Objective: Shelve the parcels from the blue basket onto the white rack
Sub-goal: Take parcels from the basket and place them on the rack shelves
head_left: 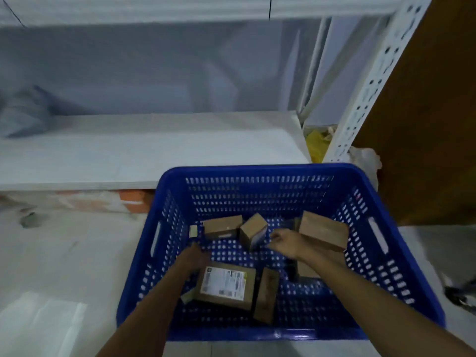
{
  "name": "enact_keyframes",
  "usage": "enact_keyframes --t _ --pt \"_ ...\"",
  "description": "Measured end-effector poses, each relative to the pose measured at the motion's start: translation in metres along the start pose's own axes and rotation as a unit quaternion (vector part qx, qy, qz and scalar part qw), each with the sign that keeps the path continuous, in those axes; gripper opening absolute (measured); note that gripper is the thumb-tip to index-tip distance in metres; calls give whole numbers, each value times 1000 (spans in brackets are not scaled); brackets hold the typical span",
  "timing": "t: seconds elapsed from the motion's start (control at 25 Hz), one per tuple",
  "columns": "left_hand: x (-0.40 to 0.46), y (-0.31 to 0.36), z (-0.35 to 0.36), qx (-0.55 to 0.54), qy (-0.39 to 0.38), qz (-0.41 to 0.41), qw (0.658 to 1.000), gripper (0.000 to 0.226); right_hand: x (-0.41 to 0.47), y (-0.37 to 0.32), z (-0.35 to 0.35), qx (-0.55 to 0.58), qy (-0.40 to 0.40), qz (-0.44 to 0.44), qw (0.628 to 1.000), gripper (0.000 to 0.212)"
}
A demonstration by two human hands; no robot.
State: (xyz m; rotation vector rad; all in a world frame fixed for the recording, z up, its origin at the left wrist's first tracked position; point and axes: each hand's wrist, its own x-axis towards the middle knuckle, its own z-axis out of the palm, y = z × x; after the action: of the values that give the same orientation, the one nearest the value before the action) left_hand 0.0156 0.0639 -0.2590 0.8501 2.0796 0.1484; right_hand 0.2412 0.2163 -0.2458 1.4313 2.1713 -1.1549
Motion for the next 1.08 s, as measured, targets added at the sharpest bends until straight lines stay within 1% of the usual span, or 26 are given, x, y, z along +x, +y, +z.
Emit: enact_keyframes --t 0.08,0.16,0.2,0.24,0.32,0.4,0.44,0.52,0.6,0.72,0.76,0.84,0.88,0.92,1.0,1.08 --pt "31 -8 17 -17 -40 5 999 35 31 -1 28 9 -54 13 998 30" --pt "48 -14 27 14 -82 -9 997 45 51 -3 49 41 -151 49 986 45" --pt "51 -16 28 32 -96 -20 995 51 56 -6 57 44 -187 72 979 54" --pt "51 -19 31 37 -93 -39 994 57 60 -8 66 44 -205 89 974 59" --pt "49 -24 31 -9 -95 -101 990 60 62 -13 83 44 -200 92 975 59" --pt "43 -24 32 -110 -123 -150 975 60 62 -15 95 65 -193 89 975 55" --pt "42 -22 32 -132 -125 -157 971 60 61 -14 98 99 -188 89 973 53" --pt "44 -17 25 -131 -108 -148 974 55 65 -11 92 173 -167 82 967 48" --pt "45 -10 11 -157 -83 -123 976 48 71 -9 74 226 -129 77 963 44" --pt "27 1 -20 -275 -75 -118 951 47 58 -15 34 313 -61 53 946 44" --pt "16 7 -32 -302 -70 -120 943 47 45 -22 17 326 -38 47 943 41" --pt "-15 27 -57 -336 -53 -110 934 44 8 -40 -21 369 -40 26 928 31" --pt "-34 41 -71 -346 -45 -102 932 44 -11 -50 -41 400 -52 14 915 31" --pt "-56 58 -92 -348 -41 -95 932 45 -35 -65 -68 421 -62 9 905 36" --pt "-104 93 -138 -358 -35 -78 930 40 -84 -96 -123 435 -70 5 898 45" --pt "-159 134 -194 -385 -30 -63 920 37 -136 -131 -184 457 -60 0 887 39"
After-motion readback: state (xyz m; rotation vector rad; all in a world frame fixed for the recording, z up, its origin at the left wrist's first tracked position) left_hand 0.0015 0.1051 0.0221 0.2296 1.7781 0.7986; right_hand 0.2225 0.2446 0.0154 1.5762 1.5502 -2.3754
